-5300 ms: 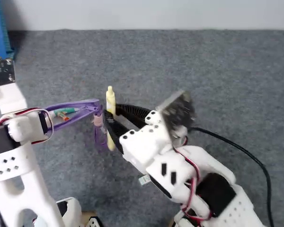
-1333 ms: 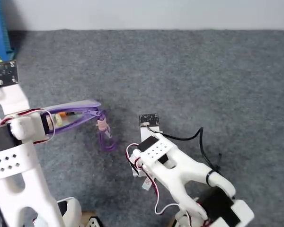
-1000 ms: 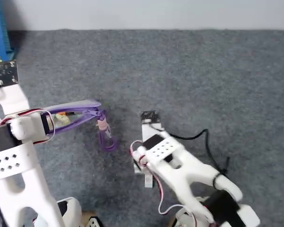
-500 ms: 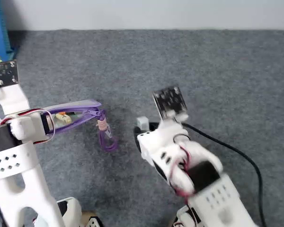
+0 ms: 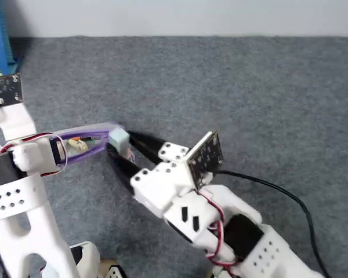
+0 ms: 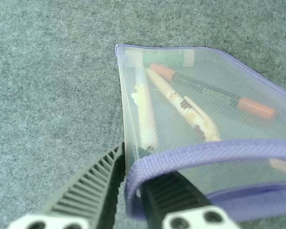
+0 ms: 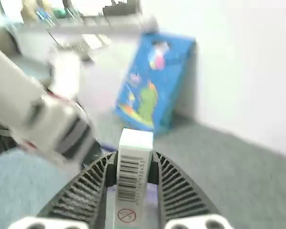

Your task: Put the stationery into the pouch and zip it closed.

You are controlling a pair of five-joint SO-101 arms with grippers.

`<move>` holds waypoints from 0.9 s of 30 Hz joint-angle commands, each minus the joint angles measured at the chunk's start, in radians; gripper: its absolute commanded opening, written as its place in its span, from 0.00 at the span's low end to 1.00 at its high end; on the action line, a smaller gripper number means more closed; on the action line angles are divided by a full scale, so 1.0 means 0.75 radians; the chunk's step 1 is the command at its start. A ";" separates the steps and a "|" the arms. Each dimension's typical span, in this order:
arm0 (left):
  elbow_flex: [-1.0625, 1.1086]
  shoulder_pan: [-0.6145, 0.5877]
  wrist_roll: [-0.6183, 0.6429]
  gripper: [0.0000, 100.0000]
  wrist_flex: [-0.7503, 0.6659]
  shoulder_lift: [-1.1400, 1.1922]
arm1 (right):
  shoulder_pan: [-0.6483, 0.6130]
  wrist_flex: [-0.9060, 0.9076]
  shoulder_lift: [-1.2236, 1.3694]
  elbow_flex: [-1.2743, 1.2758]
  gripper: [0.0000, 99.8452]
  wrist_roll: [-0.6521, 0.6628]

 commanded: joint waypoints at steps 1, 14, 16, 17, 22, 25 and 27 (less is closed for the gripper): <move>-0.003 0.006 -0.012 0.01 -0.029 -0.027 | -0.013 -0.238 0.132 -0.020 0.01 0.014; -0.001 0.004 -0.012 0.01 -0.027 -0.023 | -0.017 -0.742 0.662 -0.018 0.01 0.004; -0.001 0.004 -0.012 0.01 -0.023 -0.027 | -0.015 -0.770 0.705 -0.018 0.01 0.002; -0.001 0.004 -0.012 0.01 -0.023 -0.027 | -0.019 -0.774 0.721 -0.016 0.01 0.002; -0.001 0.004 -0.012 0.01 -0.023 -0.027 | -0.019 -0.805 0.803 -0.014 0.01 0.002; -0.001 0.004 -0.012 0.01 -0.020 -0.027 | -0.015 -0.846 0.875 -0.014 0.01 0.002; -0.001 0.004 -0.012 0.01 -0.020 -0.027 | -0.021 -0.856 0.909 -0.014 0.05 0.008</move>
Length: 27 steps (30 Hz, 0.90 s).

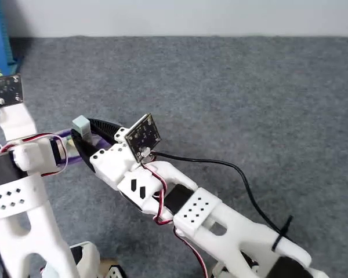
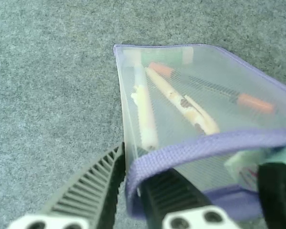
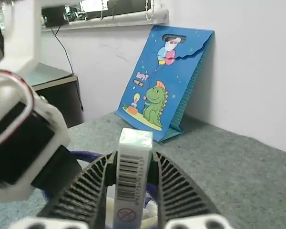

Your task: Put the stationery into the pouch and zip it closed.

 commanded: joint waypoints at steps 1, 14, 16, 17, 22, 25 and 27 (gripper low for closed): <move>-0.007 0.002 -0.012 0.01 -0.020 -0.027 | -0.005 -0.028 0.048 -0.010 0.09 0.012; -0.007 0.002 -0.012 0.01 -0.020 -0.027 | -0.003 -0.015 0.042 -0.010 0.31 0.016; -0.007 0.002 -0.012 0.01 -0.020 -0.027 | 0.005 0.009 0.001 -0.010 0.31 0.016; -0.007 0.002 -0.012 0.01 -0.020 -0.027 | 0.017 0.058 -0.032 -0.010 0.31 0.016; 0.013 0.002 -0.012 0.01 -0.031 -0.027 | 0.097 0.496 -0.263 -0.016 0.31 -0.010; 0.011 0.002 -0.012 0.01 -0.031 -0.027 | 0.157 0.740 -0.400 -0.016 0.31 -0.102; 0.011 0.002 -0.012 0.01 -0.031 -0.027 | 0.189 0.889 -0.482 -0.016 0.31 -0.127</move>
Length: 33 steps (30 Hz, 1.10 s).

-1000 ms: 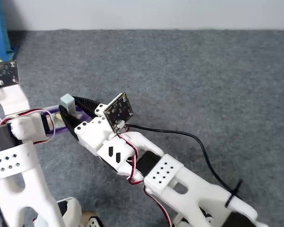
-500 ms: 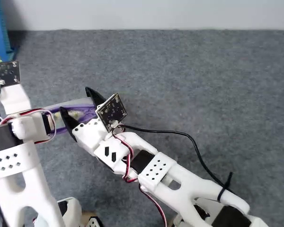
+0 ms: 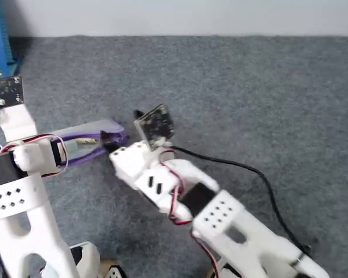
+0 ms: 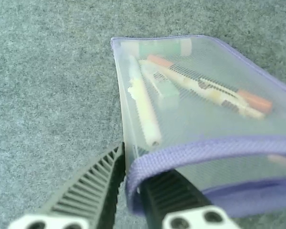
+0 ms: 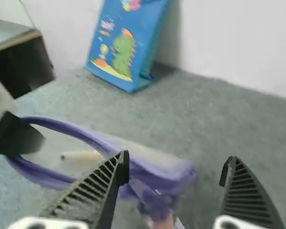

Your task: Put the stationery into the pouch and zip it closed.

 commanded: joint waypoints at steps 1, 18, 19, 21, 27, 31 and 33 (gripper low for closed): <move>-0.011 0.002 -0.012 0.01 -0.031 -0.027 | 0.064 0.265 -0.177 -0.018 0.31 -0.057; -0.011 0.004 -0.012 0.01 -0.029 -0.027 | -0.085 0.382 -0.238 0.106 0.31 -0.194; -0.011 0.004 -0.012 0.01 -0.029 -0.027 | -0.085 0.345 -0.210 0.106 0.31 -0.192; -0.011 0.004 -0.012 0.01 -0.029 -0.027 | -0.083 0.281 -0.126 0.106 0.31 -0.190; -0.009 0.004 -0.012 0.01 -0.029 -0.027 | -0.056 0.185 0.130 0.049 0.31 -0.190; -0.009 0.004 -0.012 0.01 -0.029 -0.027 | -0.003 0.189 0.142 0.035 0.30 -0.190; -0.009 0.004 -0.012 0.01 -0.029 -0.027 | 0.009 0.195 0.116 0.035 0.25 -0.190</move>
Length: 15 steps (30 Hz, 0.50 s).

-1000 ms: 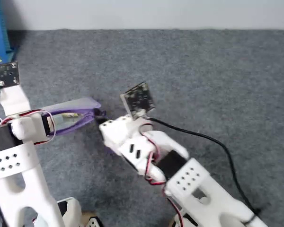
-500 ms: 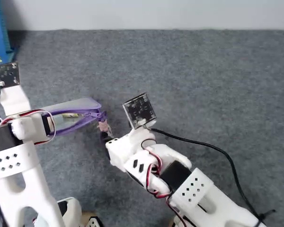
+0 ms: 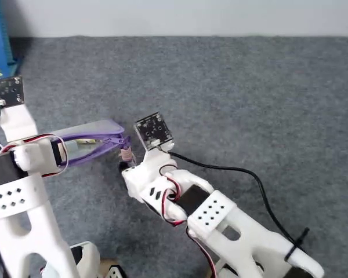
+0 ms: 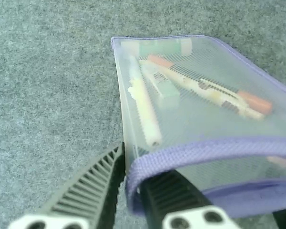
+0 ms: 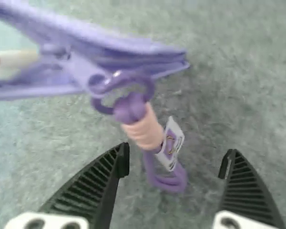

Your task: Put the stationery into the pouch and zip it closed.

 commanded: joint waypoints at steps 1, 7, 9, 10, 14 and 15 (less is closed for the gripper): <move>-0.009 0.004 -0.012 0.01 -0.029 -0.027 | 0.038 -0.019 -0.044 -0.078 0.22 -0.006; -0.009 0.004 -0.012 0.01 -0.031 -0.027 | 0.032 -0.019 -0.118 -0.076 0.14 -0.006; -0.009 0.004 -0.012 0.01 -0.031 -0.027 | 0.032 -0.017 -0.118 -0.076 0.18 -0.006; -0.009 0.004 -0.012 0.01 -0.031 -0.027 | 0.030 -0.017 -0.118 -0.076 0.21 -0.006; -0.009 0.004 -0.012 0.01 -0.031 -0.027 | -0.003 -0.024 -0.118 -0.076 0.24 -0.006; -0.009 0.004 -0.012 0.01 -0.031 -0.027 | -0.007 -0.028 -0.118 -0.076 0.24 -0.006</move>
